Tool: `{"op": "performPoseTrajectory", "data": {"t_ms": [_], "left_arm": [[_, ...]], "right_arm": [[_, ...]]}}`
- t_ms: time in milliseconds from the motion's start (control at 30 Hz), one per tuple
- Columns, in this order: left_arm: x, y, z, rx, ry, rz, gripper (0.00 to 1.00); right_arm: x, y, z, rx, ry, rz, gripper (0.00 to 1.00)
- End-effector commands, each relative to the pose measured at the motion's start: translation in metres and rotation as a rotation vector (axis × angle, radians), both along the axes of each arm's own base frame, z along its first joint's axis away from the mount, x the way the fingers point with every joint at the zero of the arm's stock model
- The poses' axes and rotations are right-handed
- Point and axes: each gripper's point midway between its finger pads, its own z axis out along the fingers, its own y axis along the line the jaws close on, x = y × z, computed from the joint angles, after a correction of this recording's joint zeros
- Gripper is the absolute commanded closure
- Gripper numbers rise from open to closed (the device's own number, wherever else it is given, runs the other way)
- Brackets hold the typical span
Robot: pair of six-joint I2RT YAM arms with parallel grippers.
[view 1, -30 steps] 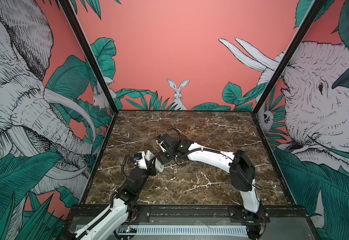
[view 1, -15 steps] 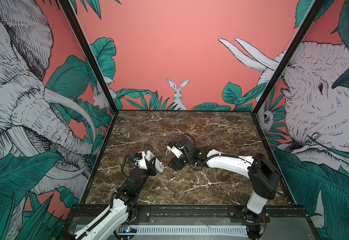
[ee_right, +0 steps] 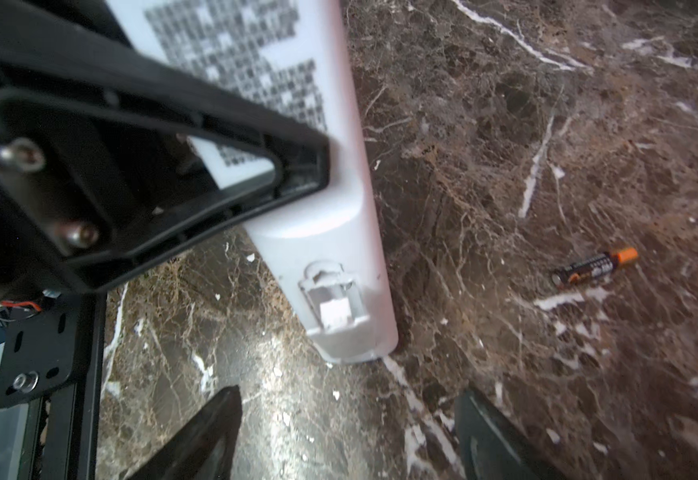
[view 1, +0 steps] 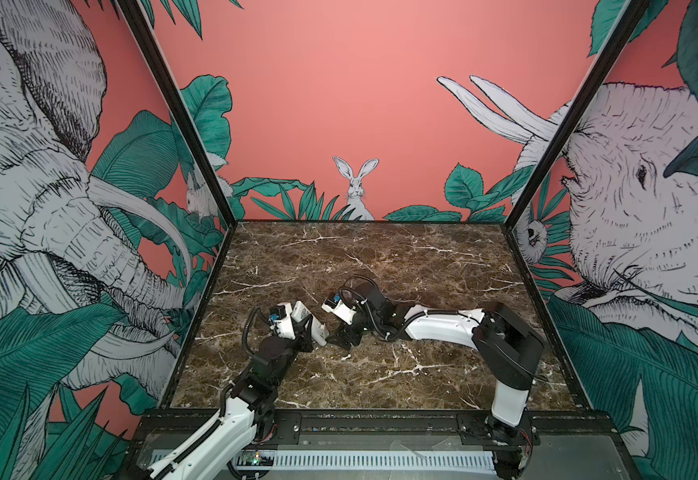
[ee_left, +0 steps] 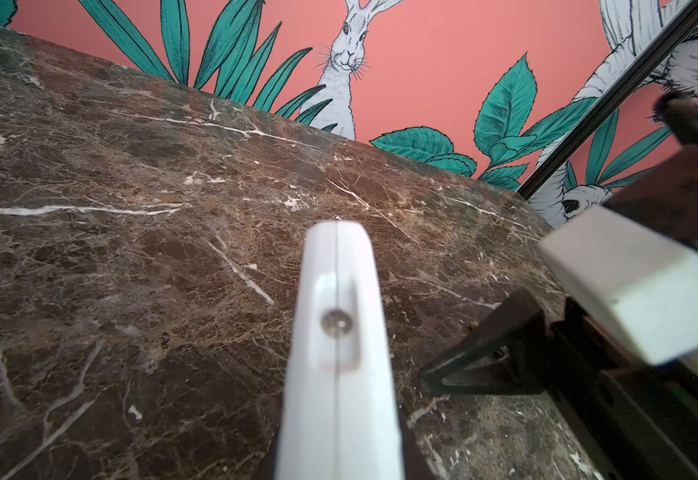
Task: Load the batteries into the remote control
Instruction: 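Release the remote with the right gripper and draw it back from the left gripper, then move the open right gripper over a battery on the table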
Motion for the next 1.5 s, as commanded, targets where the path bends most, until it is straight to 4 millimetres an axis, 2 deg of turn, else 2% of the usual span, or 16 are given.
{"op": "performPoseTrajectory", "data": {"t_ms": [0, 133, 367, 533, 800, 967, 1067, 1233, 1333, 1467], "left_arm": [[-0.005, -0.002, -0.013, 0.037, 0.047, -0.026, 1.0], [-0.005, 0.0, -0.013, 0.037, 0.044, -0.019, 1.0], [-0.004, 0.001, -0.012, 0.038, 0.04, -0.007, 1.0], [-0.004, 0.001, -0.011, 0.037, 0.039, -0.009, 1.0], [-0.003, 0.001, -0.01, 0.039, 0.037, -0.005, 1.0], [-0.002, 0.001, -0.009, 0.041, 0.039, -0.005, 1.0], [-0.002, 0.0, -0.009, 0.041, 0.041, -0.006, 1.0], [-0.001, 0.0, -0.009, 0.042, 0.041, -0.005, 1.0], [-0.002, -0.001, -0.009, 0.042, 0.041, -0.012, 1.0], [-0.002, -0.004, -0.007, 0.046, 0.035, -0.03, 1.0]], "right_arm": [[0.005, 0.017, 0.011, 0.064, -0.028, 0.054, 0.2], [0.005, 0.024, 0.012, 0.069, -0.019, 0.079, 0.24], [0.005, 0.029, 0.012, 0.065, -0.001, 0.09, 0.44], [0.003, 0.028, 0.009, 0.055, 0.023, 0.095, 0.53], [0.003, 0.026, 0.011, 0.05, 0.045, 0.087, 0.62], [0.011, 0.019, 0.027, 0.095, 0.037, 0.053, 0.7], [0.021, 0.008, 0.041, 0.149, 0.045, 0.008, 0.72], [0.044, -0.024, 0.059, 0.208, 0.08, -0.109, 0.73], [0.064, -0.052, 0.053, 0.131, 0.106, -0.221, 0.73], [0.09, -0.101, 0.03, -0.101, 0.131, -0.401, 0.75]]}}
